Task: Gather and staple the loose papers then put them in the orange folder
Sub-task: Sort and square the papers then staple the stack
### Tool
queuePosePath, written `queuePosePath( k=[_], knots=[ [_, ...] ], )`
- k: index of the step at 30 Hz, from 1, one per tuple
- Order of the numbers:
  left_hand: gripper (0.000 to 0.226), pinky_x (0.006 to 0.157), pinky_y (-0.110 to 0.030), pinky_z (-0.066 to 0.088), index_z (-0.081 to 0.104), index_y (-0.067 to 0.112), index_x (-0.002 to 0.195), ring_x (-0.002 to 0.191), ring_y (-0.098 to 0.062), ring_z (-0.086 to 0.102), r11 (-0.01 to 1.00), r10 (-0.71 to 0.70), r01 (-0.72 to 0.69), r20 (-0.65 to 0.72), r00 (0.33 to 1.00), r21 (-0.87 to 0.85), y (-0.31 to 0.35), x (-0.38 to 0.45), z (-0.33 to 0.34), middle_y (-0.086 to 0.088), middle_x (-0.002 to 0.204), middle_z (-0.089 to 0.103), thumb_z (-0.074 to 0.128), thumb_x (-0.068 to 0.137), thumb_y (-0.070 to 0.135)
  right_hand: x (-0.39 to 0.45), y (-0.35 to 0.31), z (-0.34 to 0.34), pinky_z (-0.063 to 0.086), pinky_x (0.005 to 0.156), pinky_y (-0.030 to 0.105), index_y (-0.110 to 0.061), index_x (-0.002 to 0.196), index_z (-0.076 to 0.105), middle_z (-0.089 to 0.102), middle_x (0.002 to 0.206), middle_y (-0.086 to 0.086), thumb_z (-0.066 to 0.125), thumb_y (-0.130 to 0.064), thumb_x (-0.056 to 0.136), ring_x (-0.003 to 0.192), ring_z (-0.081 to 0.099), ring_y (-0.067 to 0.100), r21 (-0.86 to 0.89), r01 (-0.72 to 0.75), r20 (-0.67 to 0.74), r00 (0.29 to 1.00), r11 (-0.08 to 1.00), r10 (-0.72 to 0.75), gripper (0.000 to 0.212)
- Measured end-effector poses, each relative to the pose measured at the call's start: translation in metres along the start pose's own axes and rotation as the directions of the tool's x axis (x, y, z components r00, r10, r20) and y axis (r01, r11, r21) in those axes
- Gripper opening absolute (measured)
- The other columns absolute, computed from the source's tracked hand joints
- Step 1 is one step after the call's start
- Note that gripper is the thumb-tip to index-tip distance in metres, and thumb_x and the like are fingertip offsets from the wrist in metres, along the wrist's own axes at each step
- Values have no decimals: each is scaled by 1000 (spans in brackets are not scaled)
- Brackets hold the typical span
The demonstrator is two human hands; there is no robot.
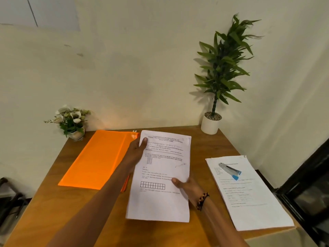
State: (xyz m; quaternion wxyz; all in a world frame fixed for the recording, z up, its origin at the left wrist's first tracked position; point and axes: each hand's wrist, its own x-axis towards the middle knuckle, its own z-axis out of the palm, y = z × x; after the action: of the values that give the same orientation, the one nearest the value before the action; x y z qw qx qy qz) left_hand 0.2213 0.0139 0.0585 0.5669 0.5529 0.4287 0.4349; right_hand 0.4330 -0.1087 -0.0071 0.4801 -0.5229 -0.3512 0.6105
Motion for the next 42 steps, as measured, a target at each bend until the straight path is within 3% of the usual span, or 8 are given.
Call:
queuePosePath(
  k=[5,8,14,18,26,35,38,42],
  knots=[
    [31,74,-30,59,63,19,127,100,-22,73,998,-2,6,-63,998,62,-17,2,4,0,111,75,46,106,35,-2,13,-2,50,103,49,-17,138,49,67,128,-3,93,-31,63,121,62,19,-43,-10,-52,999,999,7,88],
    [31,72,-25,56,62,19,129,96,-12,71,996,-21,31,-119,993,85,-22,1,8,2,113,73,47,106,34,-5,6,-2,52,101,48,-16,131,57,69,127,1,87,-17,72,118,65,23,-25,14,0,1000,1000,-14,66],
    [40,98,-43,52,56,29,135,113,-19,64,958,-144,147,-31,989,244,-44,1,17,8,125,66,49,102,50,7,-17,-26,54,93,57,-11,126,61,71,122,10,76,-8,85,108,70,32,83,112,-196,976,990,-94,44],
    [35,87,-34,47,55,30,131,104,-13,62,925,-182,159,36,983,344,-50,-3,33,8,119,64,49,103,48,14,-22,-39,60,84,45,-24,113,61,70,112,2,81,-19,82,100,69,22,-190,86,-438,884,978,-163,37],
    [26,82,-38,61,64,22,119,91,-11,71,820,-118,-40,238,964,570,-55,6,58,4,108,72,46,106,36,8,-11,-55,47,71,21,-18,97,69,69,96,-5,74,-11,87,91,65,11,-521,-59,-486,840,852,-239,14],
    [39,84,-35,55,57,22,136,110,-19,65,723,-126,-118,298,946,680,-66,23,82,2,131,65,48,104,43,14,-44,-76,55,79,34,-23,95,68,71,99,2,65,-23,93,95,65,22,-855,-249,-461,767,455,-446,5],
    [29,73,-31,57,65,24,122,91,-12,70,746,-136,-161,384,913,647,-63,24,91,4,112,73,49,105,40,20,-58,-102,51,89,38,-16,116,64,66,118,9,67,-19,92,113,57,28,-886,-349,-462,704,304,-540,25],
    [26,82,-41,61,67,26,114,88,-12,73,790,-173,-165,473,864,590,-66,23,91,7,103,75,50,104,42,26,-66,-135,42,101,44,-13,138,43,49,140,15,67,-27,87,130,43,34,-853,-519,-499,773,63,-392,59]
  ],
)
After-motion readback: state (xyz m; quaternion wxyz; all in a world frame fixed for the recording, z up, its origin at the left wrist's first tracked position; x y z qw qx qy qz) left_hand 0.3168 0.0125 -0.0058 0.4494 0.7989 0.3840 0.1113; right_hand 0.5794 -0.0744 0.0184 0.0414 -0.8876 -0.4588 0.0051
